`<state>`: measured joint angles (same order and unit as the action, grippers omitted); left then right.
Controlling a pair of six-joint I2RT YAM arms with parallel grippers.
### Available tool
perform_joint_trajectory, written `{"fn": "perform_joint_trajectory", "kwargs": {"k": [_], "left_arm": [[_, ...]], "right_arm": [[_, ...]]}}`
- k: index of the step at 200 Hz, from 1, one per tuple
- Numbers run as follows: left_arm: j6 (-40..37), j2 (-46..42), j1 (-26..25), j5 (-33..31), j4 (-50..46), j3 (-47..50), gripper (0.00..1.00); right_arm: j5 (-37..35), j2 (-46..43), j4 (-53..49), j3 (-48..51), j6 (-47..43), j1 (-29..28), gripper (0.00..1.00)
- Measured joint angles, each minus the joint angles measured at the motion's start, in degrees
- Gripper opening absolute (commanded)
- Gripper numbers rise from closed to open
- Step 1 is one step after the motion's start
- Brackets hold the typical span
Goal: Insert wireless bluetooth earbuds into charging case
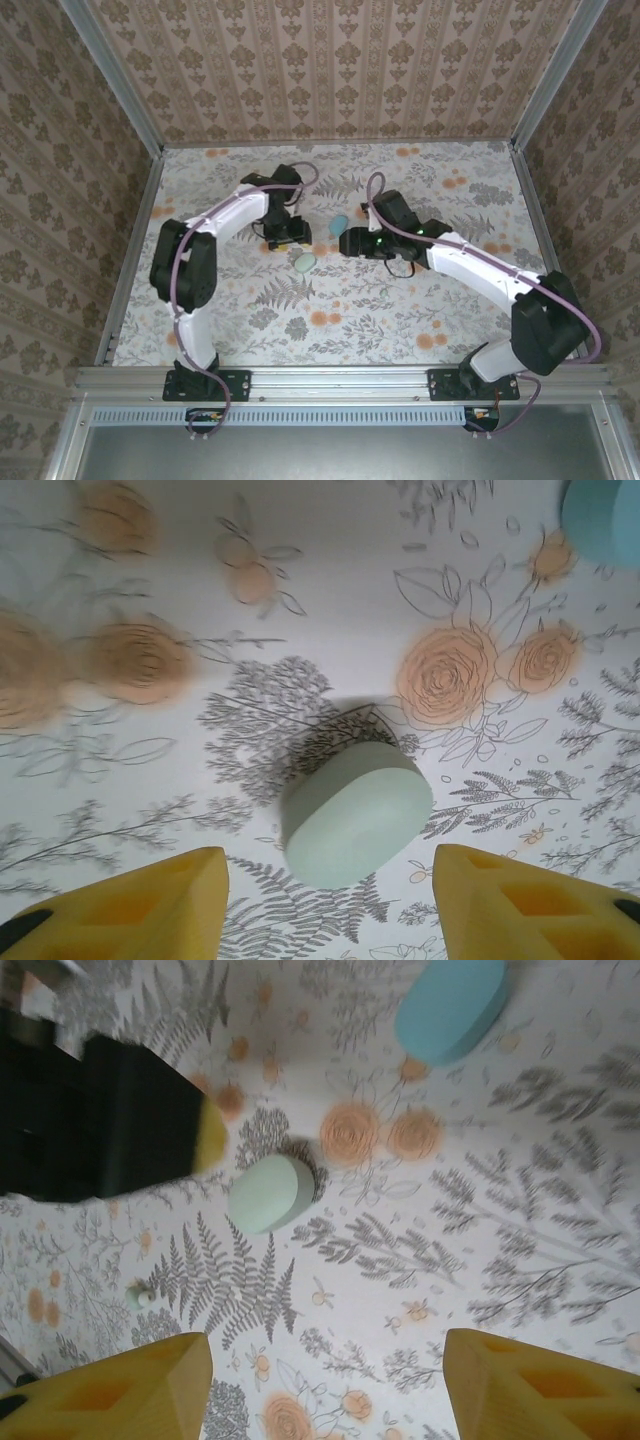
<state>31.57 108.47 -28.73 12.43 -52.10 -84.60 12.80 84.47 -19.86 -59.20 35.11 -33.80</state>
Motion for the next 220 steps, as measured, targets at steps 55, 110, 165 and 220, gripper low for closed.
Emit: {"fn": "perform_joint_trajectory", "kwargs": {"k": [55,110,165,220], "left_arm": [[-0.8,-2.7,7.6,2.9,9.1,11.0,0.24],[-1.6,1.5,6.7,7.4,16.9,13.6,0.06],[0.8,-1.4,3.8,7.6,24.4,19.3,0.02],[6.8,-4.4,-5.4,4.7,27.8,23.5,0.02]], "right_arm": [[-0.3,12.9,1.4,-0.7,6.3,-7.2,0.48],[-0.1,21.5,3.0,-6.0,10.0,-8.0,0.24],[-0.2,26.7,3.0,-9.2,9.9,-7.3,0.19],[-0.9,26.8,-1.7,-11.0,6.9,-4.2,0.18]]}}
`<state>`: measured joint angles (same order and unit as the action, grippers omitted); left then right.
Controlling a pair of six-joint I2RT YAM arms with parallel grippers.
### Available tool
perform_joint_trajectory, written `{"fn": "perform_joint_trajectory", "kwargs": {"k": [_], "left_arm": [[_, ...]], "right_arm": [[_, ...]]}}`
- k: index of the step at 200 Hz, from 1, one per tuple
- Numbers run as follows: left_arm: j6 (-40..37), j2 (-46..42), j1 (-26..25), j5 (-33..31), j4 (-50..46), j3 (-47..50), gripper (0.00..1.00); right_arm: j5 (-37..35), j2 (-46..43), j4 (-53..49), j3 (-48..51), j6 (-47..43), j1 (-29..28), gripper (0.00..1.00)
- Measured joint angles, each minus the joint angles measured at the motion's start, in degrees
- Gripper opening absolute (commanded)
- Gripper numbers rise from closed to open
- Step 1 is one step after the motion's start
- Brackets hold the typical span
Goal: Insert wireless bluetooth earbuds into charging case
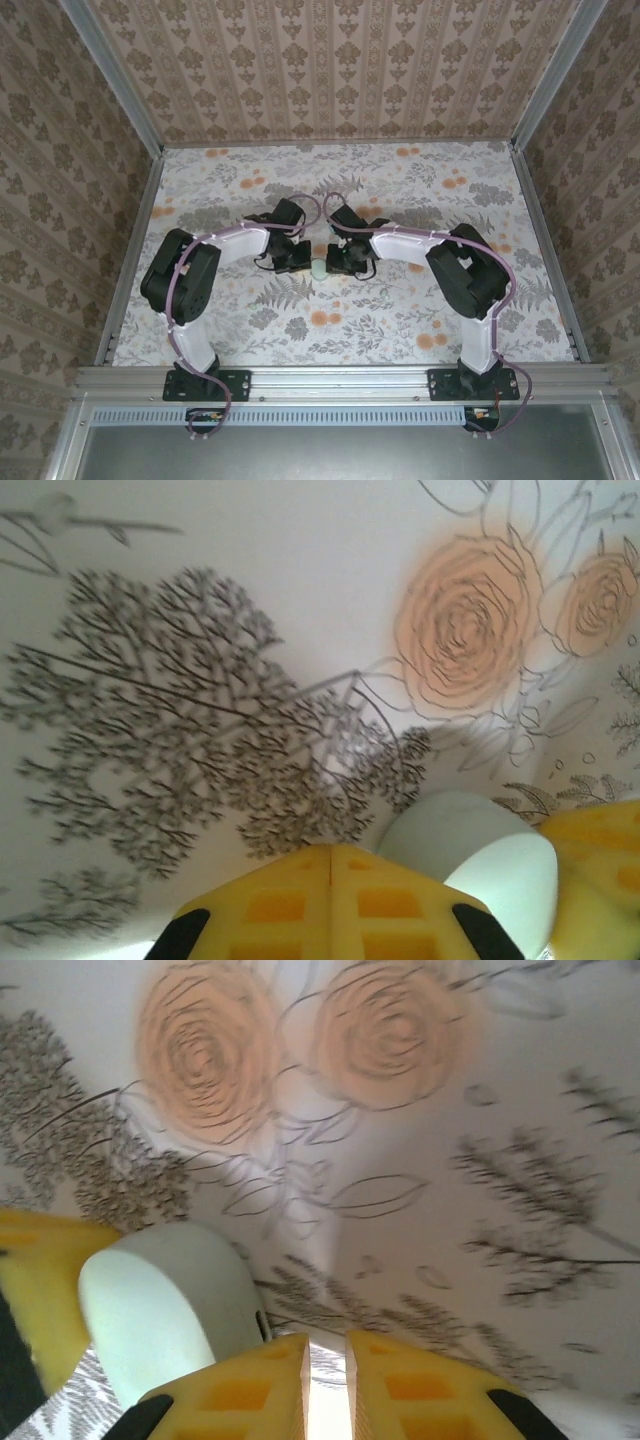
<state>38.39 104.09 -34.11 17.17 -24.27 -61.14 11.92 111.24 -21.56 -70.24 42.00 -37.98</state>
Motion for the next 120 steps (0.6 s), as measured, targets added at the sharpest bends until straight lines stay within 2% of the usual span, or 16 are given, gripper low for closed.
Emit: {"fn": "perform_joint_trajectory", "kwargs": {"k": [36,51,64,75,102,120], "left_arm": [[2.2,-1.4,-2.7,-1.2,-0.3,1.3,0.05],[2.2,-2.7,-2.8,-1.1,-1.0,2.4,0.09],[2.1,-4.6,-2.4,-1.1,-1.9,3.4,0.10],[1.7,-6.9,-1.1,-1.1,-2.6,4.3,0.12],[-0.2,-13.0,3.4,-1.0,-3.6,7.2,0.15],[-2.0,-16.7,6.6,-0.8,-3.7,9.4,0.21]], "right_arm": [[-2.8,-1.8,-2.0,0.8,-2.8,0.9,0.25],[-2.7,-3.1,-1.7,1.4,-4.7,0.6,0.33],[-2.8,-4.7,-1.7,1.8,-6.5,0.3,0.44],[-2.8,-6.1,-1.8,1.9,-8.2,0.2,0.52],[-2.5,-9.2,-2.0,1.8,-15.3,0.0,0.58],[-1.8,-9.8,-3.0,1.2,-20.8,-0.3,0.63]]}}
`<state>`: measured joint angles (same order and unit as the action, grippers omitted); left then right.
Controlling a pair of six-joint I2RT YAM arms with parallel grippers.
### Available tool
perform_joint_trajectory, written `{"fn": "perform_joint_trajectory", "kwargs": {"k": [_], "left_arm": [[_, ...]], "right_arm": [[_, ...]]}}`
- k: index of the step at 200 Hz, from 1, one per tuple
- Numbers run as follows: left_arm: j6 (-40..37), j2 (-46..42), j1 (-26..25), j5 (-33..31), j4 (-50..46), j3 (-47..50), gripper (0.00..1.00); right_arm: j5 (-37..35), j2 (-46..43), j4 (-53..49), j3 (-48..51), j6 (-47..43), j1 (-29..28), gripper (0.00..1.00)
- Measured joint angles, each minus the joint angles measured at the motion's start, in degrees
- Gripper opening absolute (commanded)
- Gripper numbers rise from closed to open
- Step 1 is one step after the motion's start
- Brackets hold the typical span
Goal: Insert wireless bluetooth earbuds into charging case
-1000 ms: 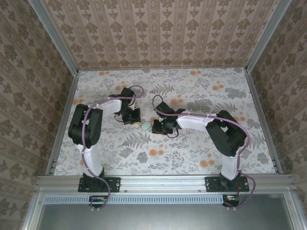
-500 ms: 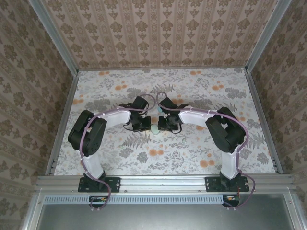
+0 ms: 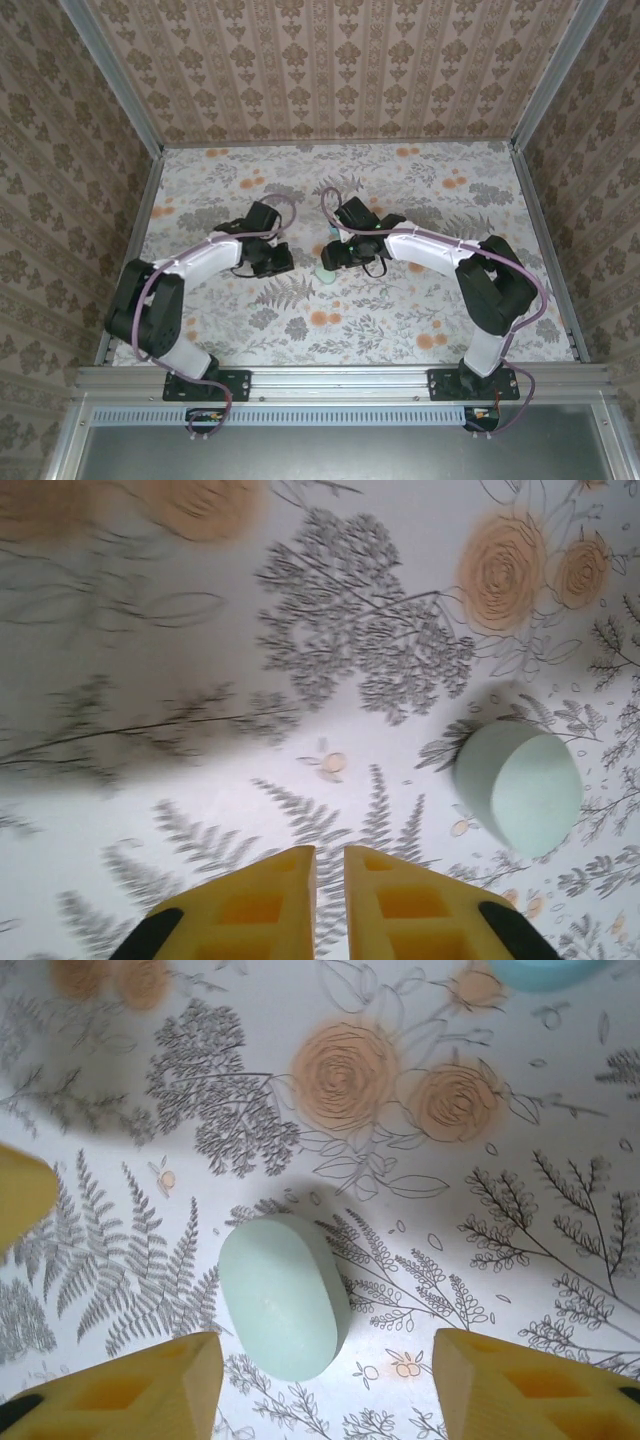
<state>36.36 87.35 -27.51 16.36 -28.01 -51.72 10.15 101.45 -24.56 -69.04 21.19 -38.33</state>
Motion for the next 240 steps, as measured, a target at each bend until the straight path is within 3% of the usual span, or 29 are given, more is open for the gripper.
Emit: {"fn": "perform_joint_trajectory", "kwargs": {"k": [26,42,81,152,240], "left_arm": [[-3.3,-4.8,3.1,1.7,0.3,3.5,0.35],[-5.3,-7.5,3.8,3.1,1.3,5.4,0.39],[-8.2,-12.1,5.3,6.4,4.5,8.1,0.40],[-10.1,-12.9,10.1,9.3,7.2,10.4,0.41],[-11.8,-15.3,13.8,10.5,8.1,13.1,0.44]], "right_arm": [[1.0,0.5,-3.0,-2.4,-8.2,-0.8,0.66],[1.4,2.2,-4.9,-4.8,-12.2,-1.0,0.67],[1.9,7.0,-9.2,-8.1,-17.7,-2.1,0.68],[0.1,13.7,-15.5,-13.9,-21.4,-5.2,0.69],[-4.6,18.4,-20.8,-18.6,-23.6,-6.2,0.53]]}}
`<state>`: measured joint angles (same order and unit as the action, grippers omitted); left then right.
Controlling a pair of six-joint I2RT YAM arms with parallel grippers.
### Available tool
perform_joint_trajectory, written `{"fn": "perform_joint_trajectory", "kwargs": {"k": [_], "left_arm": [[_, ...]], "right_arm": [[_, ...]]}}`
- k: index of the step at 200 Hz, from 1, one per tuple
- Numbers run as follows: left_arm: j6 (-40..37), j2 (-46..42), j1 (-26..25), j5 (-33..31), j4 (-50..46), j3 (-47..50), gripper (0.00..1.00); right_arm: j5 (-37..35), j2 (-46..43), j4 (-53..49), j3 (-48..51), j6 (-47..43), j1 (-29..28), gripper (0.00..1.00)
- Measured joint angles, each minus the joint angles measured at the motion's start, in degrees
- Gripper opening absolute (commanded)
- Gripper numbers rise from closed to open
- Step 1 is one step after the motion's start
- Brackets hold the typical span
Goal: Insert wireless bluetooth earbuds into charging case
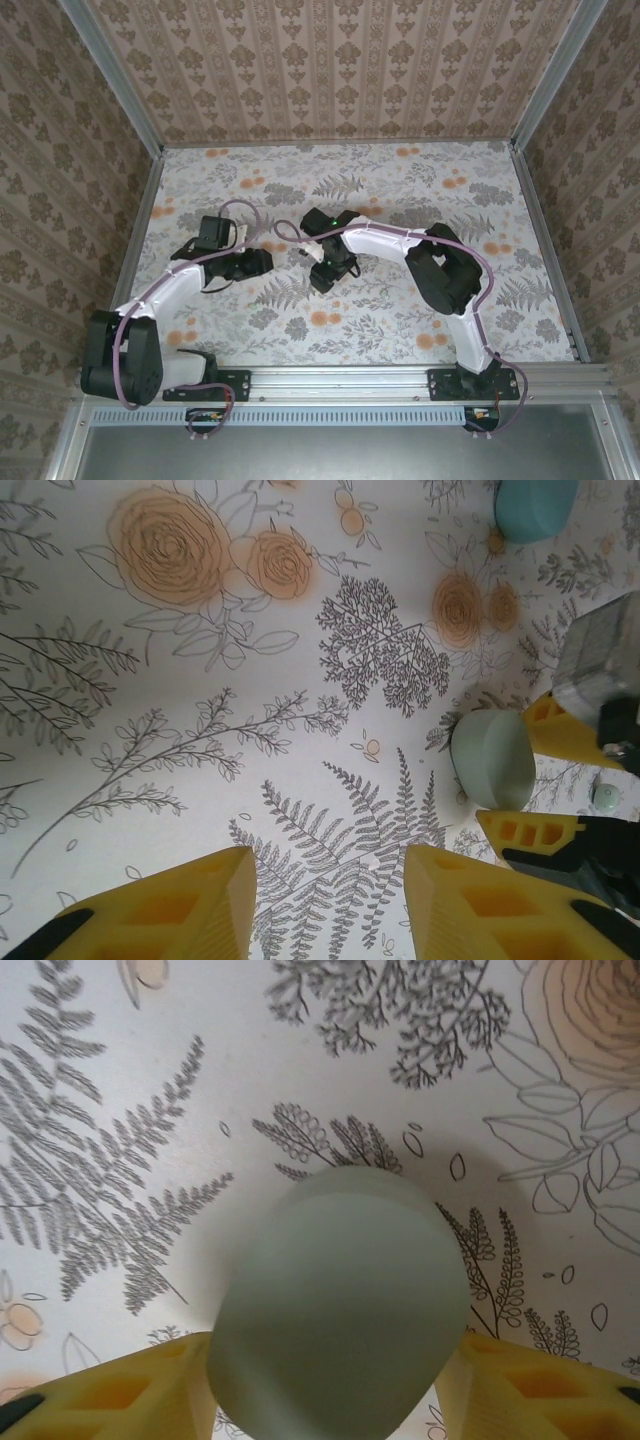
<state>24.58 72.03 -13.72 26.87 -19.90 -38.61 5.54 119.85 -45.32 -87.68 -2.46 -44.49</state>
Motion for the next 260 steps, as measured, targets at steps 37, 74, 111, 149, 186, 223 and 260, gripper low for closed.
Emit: {"fn": "perform_joint_trajectory", "kwargs": {"k": [37,74,111,149,186,223,260], "left_arm": [[-0.5,-1.9,1.6,1.0,2.3,1.5,0.48],[-2.9,-8.2,2.9,3.6,6.7,4.8,0.52],[-7.0,-18.3,3.0,4.0,10.2,6.3,0.53],[-10.8,-26.1,3.2,5.9,12.7,8.4,0.56],[-15.5,-28.7,3.2,17.9,16.6,8.5,0.56],[-24.9,-24.0,-2.1,28.1,12.7,2.1,0.56],[-33.6,-17.6,-10.0,34.6,10.9,-4.8,0.58]], "right_arm": [[-1.2,0.0,-0.1,0.0,-1.6,0.0,0.40],[-1.4,-2.5,0.7,2.3,-3.9,0.0,0.31],[-1.6,-7.3,2.0,4.5,-6.6,0.0,0.28],[-0.4,-11.7,2.8,6.5,-9.4,0.0,0.27],[4.2,-21.6,0.6,7.1,-13.2,0.0,0.29],[9.1,-29.0,-7.2,2.1,-18.1,0.0,0.30],[13.2,-31.7,-13.4,0.9,-21.6,0.0,0.30]]}}
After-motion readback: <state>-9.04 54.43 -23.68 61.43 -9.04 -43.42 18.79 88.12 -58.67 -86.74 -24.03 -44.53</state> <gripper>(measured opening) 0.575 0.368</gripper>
